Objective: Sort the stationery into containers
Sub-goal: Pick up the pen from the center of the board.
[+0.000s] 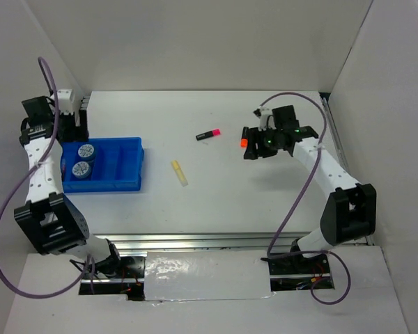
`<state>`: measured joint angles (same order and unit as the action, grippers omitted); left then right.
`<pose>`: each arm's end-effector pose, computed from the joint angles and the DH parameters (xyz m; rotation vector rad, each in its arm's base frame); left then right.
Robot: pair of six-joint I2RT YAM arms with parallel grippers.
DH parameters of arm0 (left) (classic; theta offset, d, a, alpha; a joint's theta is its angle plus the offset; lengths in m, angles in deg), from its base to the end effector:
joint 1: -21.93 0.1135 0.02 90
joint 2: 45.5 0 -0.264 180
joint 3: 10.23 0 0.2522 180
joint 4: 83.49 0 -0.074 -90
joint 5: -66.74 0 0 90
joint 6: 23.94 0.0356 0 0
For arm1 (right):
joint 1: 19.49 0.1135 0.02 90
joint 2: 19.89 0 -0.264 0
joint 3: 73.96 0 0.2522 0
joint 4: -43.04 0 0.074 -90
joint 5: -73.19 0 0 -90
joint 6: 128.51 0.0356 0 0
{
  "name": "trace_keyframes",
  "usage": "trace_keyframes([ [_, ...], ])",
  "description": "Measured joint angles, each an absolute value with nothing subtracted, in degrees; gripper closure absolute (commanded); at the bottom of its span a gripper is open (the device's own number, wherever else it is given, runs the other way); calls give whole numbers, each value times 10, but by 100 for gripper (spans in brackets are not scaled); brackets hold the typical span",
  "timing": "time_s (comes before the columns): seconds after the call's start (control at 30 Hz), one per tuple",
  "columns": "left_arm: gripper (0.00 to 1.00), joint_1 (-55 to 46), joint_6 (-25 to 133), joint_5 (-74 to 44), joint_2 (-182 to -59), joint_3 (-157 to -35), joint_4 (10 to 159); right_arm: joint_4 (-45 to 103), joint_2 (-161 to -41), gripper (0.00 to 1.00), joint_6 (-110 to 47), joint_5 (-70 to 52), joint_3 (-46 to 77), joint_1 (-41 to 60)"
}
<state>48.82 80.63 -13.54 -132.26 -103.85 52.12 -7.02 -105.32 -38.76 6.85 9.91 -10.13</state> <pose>0.3077 0.1493 0.3407 -0.1458 2.2182 0.2108 0.3107 0.0657 0.2862 -0.3828 2.4237 0.5786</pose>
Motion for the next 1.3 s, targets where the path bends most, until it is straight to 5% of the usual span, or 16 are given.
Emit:
trace_keyframes([
  [0.53,1,466,563,-28,-1122,-916,613,-58,-1350,35,-271,-72,354,157],
  [0.7,1,374,527,-28,-1104,-867,629,-59,-1383,36,-230,-109,365,183],
  [0.83,1,194,475,-58,-1101,-791,662,-49,-1341,36,-214,-115,325,130],
  [1.1,1,-43,385,-239,-1232,-809,639,-45,-1176,37,-230,-109,211,-141],
  [1.23,25,-117,339,-295,-1337,-879,622,-52,-1115,37,-234,-104,146,-166],
  [1.3,47,-119,312,-326,-1392,-917,612,-55,-1098,36,-236,-99,126,-160],
])
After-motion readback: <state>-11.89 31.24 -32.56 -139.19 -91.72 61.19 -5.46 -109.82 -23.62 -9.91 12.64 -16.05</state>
